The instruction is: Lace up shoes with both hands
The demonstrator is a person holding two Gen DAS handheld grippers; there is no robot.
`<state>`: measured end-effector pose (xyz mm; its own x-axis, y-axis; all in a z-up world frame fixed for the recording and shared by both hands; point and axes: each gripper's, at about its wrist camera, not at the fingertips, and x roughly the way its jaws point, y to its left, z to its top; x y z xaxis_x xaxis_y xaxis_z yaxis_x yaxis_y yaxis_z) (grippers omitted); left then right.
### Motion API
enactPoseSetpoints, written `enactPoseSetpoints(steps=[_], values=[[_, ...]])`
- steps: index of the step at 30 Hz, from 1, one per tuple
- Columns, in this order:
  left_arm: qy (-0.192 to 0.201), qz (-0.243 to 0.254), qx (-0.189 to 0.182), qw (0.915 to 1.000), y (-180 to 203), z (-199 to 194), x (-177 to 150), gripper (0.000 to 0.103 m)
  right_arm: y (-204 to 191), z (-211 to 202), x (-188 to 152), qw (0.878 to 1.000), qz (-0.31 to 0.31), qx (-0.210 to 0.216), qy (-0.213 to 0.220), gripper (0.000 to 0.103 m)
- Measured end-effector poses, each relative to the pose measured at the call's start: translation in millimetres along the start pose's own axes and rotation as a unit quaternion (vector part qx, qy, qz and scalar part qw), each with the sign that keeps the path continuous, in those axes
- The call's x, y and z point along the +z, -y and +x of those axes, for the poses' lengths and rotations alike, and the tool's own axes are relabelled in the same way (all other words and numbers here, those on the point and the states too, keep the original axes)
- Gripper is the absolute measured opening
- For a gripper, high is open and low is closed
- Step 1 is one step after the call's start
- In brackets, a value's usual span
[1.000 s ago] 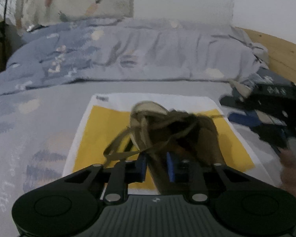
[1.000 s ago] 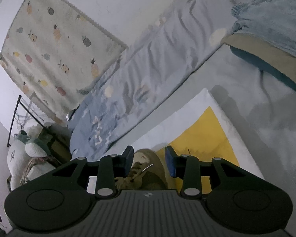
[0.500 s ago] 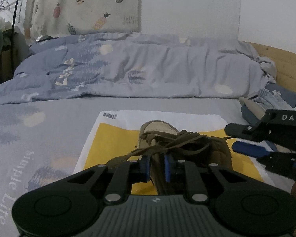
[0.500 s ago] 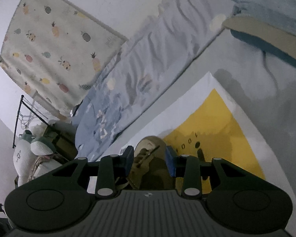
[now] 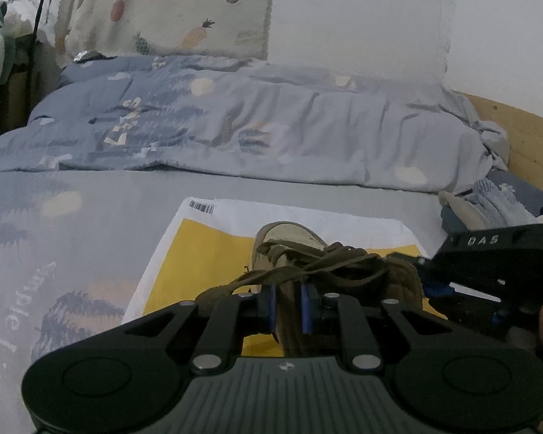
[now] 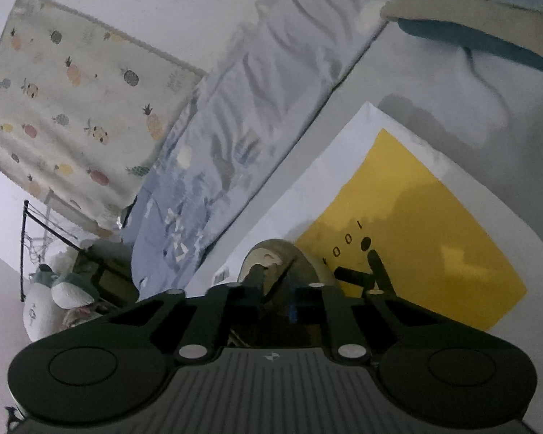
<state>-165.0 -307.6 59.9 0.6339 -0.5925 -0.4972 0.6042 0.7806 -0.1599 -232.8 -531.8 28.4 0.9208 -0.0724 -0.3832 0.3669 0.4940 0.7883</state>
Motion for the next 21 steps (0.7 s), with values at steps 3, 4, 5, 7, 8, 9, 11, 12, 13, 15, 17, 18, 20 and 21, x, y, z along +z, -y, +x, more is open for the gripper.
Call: enactPoseSetpoints(steps=[3, 4, 5, 7, 8, 9, 11, 12, 13, 15, 17, 18, 20, 21], values=[[0.001, -0.007, 0.000, 1.0000, -0.7, -1.3, -0.2, 0.012, -1.2, -1.7, 0.3, 1.000, -0.009, 0.000, 0.012, 0.003], [0.001, -0.008, 0.000, 1.0000, -1.3, -1.4, -0.3, 0.012, -3.7, -2.5, 0.4, 1.000, -0.020, -0.002, 0.017, 0.002], [0.002, -0.009, 0.000, 1.0000, -1.9, -1.3, -0.3, 0.011, -6.2, -3.3, 0.5, 0.999, -0.031, -0.004, 0.022, 0.002], [0.003, -0.010, 0.001, 0.9999, -2.0, -1.4, -0.8, 0.011, -11.5, -6.0, 1.0, 0.998, -0.055, -0.006, 0.033, 0.002], [0.004, -0.010, 0.001, 0.9999, -1.8, -1.4, -1.1, 0.011, -14.2, -7.8, 1.3, 0.997, -0.067, -0.007, 0.040, 0.002], [0.005, -0.010, 0.002, 0.9999, -1.7, -1.4, -1.3, 0.011, -16.6, -9.6, 1.7, 0.996, -0.078, -0.008, 0.046, 0.002], [0.006, -0.009, 0.003, 0.9999, -1.1, -1.3, -1.8, 0.011, -18.8, -13.9, 3.6, 0.994, -0.093, -0.012, 0.059, 0.002], [0.006, -0.009, 0.003, 0.9999, -1.0, -1.4, -2.1, 0.011, -19.9, -16.1, 4.7, 0.993, -0.100, -0.014, 0.065, 0.002], [0.007, -0.009, 0.003, 0.9999, -0.9, -1.3, -2.3, 0.011, -20.8, -18.4, 5.7, 0.992, -0.104, -0.015, 0.070, 0.002], [0.008, -0.009, 0.003, 0.9999, -0.7, -1.2, -2.6, 0.011, -22.1, -23.5, 8.7, 0.990, -0.114, -0.018, 0.083, 0.002], [0.009, -0.008, 0.004, 0.9999, -0.4, -1.6, -3.4, 0.011, -22.4, -28.5, 12.6, 0.988, -0.121, -0.022, 0.096, 0.002], [0.010, -0.007, 0.004, 0.9999, -0.3, -2.0, -3.7, 0.011, -22.5, -30.9, 14.5, 0.987, -0.124, -0.025, 0.102, 0.002], [0.011, -0.006, 0.005, 0.9999, 0.0, -2.7, -4.0, 0.011, -21.1, -35.4, 19.8, 0.985, -0.125, -0.031, 0.115, 0.002], [0.011, -0.005, 0.005, 0.9999, 0.1, -2.8, -4.2, 0.011, -20.0, -37.5, 22.7, 0.984, -0.125, -0.034, 0.121, 0.002]])
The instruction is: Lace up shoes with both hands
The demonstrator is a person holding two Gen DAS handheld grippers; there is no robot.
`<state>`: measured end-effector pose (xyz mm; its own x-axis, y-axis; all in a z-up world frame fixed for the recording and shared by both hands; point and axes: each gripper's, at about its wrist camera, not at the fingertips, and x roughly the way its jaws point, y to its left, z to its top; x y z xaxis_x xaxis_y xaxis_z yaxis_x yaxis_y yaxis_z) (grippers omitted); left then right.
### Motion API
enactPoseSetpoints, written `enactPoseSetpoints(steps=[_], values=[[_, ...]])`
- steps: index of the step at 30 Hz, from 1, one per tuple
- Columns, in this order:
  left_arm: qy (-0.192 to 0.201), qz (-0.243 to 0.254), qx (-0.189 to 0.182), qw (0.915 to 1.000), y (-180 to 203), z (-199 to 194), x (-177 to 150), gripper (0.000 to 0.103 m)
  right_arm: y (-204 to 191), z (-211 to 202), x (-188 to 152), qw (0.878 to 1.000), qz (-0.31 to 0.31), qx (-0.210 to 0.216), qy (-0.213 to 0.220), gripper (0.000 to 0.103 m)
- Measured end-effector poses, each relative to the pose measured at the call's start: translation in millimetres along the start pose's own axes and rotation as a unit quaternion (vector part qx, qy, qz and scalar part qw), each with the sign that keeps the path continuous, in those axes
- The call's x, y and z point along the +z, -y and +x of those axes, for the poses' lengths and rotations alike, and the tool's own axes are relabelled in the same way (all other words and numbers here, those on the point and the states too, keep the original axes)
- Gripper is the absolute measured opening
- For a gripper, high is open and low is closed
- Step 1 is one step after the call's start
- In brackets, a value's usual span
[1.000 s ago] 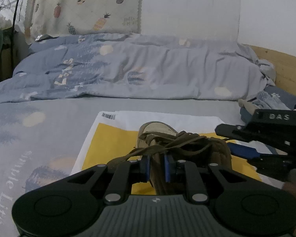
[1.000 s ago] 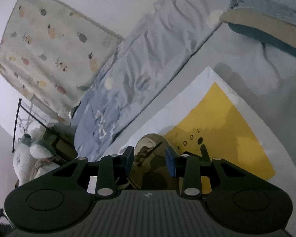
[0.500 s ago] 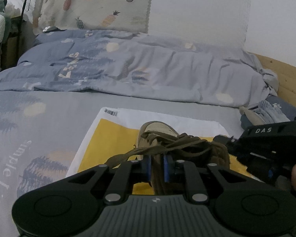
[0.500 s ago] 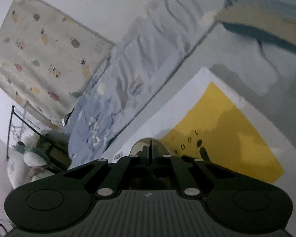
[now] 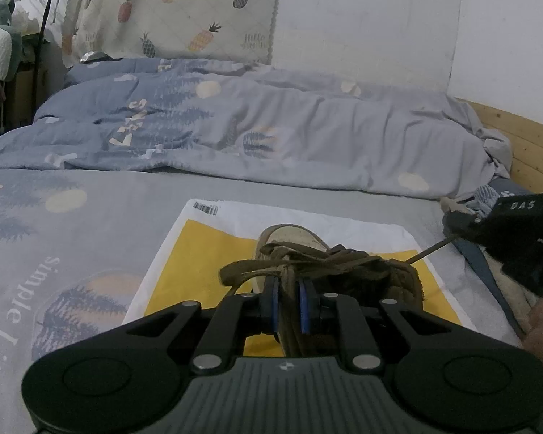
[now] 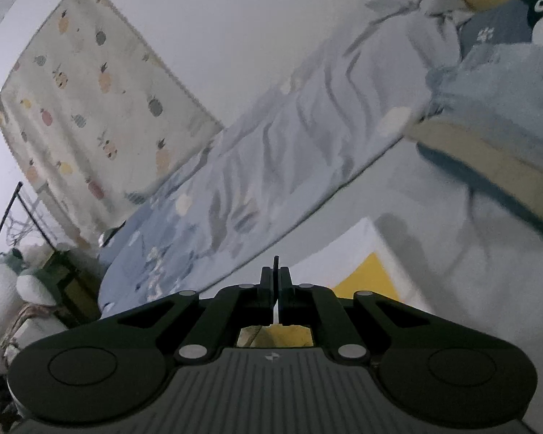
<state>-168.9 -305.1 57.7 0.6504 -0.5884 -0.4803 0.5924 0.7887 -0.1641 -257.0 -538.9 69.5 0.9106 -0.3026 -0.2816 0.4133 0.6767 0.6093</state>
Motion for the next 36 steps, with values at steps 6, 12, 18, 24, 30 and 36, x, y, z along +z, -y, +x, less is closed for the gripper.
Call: enactPoseSetpoints(steps=[6, 12, 18, 24, 30, 36], values=[[0.002, 0.000, 0.001, 1.0000, 0.5, -0.7, -0.8, 0.011, 16.0, -7.0, 16.0, 0.999, 0.006, -0.030, 0.030, 0.002], [0.003, -0.003, 0.002, 1.0000, 1.1, 0.1, -0.8, 0.011, 18.2, -13.5, 22.9, 0.998, -0.020, -0.042, 0.041, 0.002], [0.007, -0.010, 0.005, 0.9999, 2.4, 1.5, -1.1, 0.011, 27.5, -24.5, 30.3, 0.996, -0.031, -0.059, 0.055, 0.002], [0.008, -0.026, 0.012, 0.9996, 3.1, 3.5, -0.9, 0.011, 33.8, -34.2, 37.0, 0.994, -0.044, -0.075, 0.065, 0.002], [0.007, -0.042, 0.018, 0.9989, 4.2, 6.0, -0.5, 0.011, 42.2, -39.4, 39.8, 0.993, -0.055, -0.090, 0.060, 0.002], [0.005, -0.054, 0.024, 0.9983, 3.9, 6.4, -2.4, 0.011, 49.6, -40.1, 40.8, 0.992, -0.059, -0.099, 0.047, 0.002]])
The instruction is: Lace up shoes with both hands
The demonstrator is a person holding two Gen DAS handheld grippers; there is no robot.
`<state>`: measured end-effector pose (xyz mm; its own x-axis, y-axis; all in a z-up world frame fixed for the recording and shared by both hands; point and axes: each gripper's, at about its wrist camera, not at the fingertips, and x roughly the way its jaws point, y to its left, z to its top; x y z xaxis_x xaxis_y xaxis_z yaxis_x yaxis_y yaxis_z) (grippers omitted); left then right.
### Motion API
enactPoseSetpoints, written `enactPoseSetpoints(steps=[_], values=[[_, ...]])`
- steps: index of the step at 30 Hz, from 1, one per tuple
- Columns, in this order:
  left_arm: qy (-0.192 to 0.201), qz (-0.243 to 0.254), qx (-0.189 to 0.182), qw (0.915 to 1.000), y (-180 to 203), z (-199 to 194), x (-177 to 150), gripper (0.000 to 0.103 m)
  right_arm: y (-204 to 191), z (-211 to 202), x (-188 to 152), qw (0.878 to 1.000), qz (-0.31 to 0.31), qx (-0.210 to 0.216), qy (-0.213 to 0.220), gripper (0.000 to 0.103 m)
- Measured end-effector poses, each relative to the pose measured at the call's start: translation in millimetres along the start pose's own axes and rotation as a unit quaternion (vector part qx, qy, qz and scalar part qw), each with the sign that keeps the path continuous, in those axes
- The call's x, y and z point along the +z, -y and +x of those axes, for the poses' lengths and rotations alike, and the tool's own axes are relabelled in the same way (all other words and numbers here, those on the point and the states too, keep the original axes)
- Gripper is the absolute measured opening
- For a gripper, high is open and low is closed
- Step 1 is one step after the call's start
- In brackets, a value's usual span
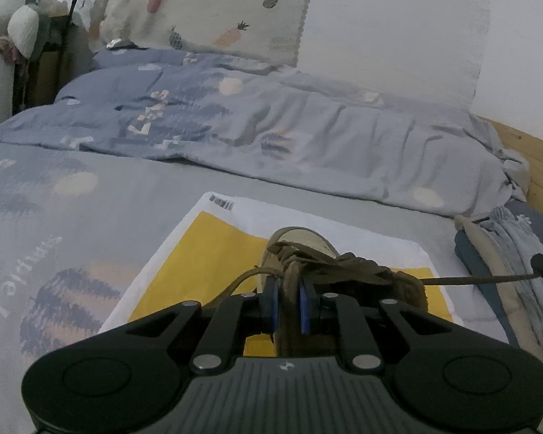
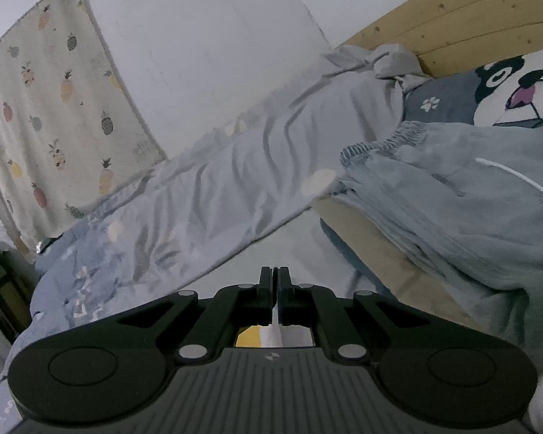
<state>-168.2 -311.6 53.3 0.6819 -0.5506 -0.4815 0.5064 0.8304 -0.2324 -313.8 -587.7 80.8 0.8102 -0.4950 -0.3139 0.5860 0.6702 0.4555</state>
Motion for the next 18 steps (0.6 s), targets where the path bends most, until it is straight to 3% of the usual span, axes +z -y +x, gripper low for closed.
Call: enactPoseSetpoints(steps=[10, 18], values=[[-0.003, -0.012, 0.003, 0.9999, -3.1, -3.2, 0.2, 0.016, 5.1, -3.4, -2.8, 1.000, -0.022, -0.011, -0.012, 0.003], [-0.011, -0.009, 0.002, 0.9999, -2.5, -6.9, -3.8, 0.016, 22.9, -14.2, -1.7, 0.998, -0.009, -0.054, -0.010, 0.005]])
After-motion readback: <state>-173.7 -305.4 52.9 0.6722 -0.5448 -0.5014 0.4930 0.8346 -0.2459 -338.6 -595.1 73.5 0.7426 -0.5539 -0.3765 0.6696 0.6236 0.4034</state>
